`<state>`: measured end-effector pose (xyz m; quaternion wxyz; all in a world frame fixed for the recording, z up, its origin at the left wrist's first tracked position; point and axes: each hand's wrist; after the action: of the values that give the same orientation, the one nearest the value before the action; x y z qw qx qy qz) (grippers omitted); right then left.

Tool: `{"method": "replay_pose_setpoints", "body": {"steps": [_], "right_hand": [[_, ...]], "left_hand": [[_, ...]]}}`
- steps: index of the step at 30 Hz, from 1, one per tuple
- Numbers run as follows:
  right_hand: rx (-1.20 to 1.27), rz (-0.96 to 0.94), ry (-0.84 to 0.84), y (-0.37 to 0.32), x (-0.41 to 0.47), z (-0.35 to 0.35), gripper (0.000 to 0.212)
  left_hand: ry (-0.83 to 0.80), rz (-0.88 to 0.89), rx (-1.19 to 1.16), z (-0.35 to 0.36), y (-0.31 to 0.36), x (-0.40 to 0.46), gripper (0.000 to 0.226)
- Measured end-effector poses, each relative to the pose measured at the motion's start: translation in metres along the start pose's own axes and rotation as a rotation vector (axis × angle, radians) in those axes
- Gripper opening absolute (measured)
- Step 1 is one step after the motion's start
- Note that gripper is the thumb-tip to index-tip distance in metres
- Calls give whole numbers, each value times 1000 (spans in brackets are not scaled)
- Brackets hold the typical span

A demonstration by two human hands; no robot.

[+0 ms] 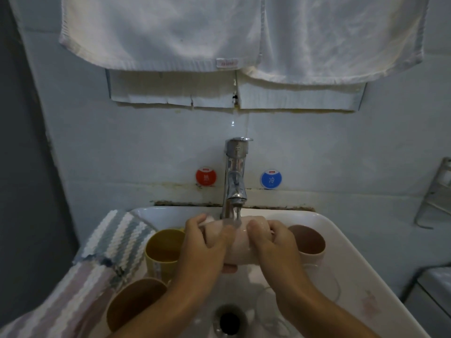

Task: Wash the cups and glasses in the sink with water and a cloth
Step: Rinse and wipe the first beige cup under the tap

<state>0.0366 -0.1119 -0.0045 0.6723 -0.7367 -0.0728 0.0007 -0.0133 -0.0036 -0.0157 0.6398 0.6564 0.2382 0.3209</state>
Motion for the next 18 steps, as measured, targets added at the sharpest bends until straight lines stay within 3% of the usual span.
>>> {"method": "replay_pose_setpoints", "body": {"steps": [4, 8, 10, 13, 15, 18], "right_hand": [[28, -19, -27, 1, 1, -1, 12], [45, 7, -88, 0, 1, -1, 27], [55, 19, -84, 1, 2, 1, 28], [41, 28, -39, 3, 0, 2, 10], [43, 29, -34, 6, 2, 2, 21], [28, 22, -41, 5, 1, 2, 14]], "left_hand": [[-38, -12, 28, 3, -6, -2, 68], [-2, 20, 59, -1, -4, 3, 40], [-2, 31, 64, -3, -2, 5, 37], [-13, 33, 91, -3, -2, 4, 53], [-20, 28, 125, -1, -6, 3, 71], [-20, 25, 134, 0, -8, 3, 66]]}}
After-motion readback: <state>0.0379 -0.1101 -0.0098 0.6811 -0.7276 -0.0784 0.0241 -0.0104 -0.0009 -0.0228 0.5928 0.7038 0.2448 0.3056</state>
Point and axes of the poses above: each hand's wrist, its own x-axis towards the middle knuckle, its own z-axis out of the palm, y = z × x, and after that the axes turned 10 degrees about y, right-handed
